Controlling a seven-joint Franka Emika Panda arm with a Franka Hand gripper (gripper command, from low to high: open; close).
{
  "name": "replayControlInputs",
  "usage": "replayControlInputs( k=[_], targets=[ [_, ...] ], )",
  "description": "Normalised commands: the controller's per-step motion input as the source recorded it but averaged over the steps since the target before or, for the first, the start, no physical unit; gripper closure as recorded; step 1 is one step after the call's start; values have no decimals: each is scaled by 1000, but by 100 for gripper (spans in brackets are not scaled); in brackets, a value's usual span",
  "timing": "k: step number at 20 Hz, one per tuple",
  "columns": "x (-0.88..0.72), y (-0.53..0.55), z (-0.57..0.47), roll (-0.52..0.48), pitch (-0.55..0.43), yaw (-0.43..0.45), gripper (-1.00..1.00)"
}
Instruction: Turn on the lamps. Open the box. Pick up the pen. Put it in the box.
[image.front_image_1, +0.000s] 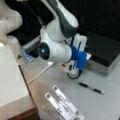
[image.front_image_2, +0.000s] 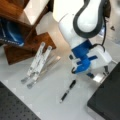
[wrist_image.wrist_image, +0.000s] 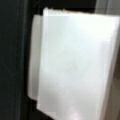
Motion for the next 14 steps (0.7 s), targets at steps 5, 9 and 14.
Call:
replayControlInputs(
  k=[5, 9, 14],
  targets=[
    [59, 4, -94, 74, -66, -115, -100],
    [88, -3, -78, 59, -41, -107, -100],
    [136, 40, -61, 63, -4, -143, 100]
  ],
)
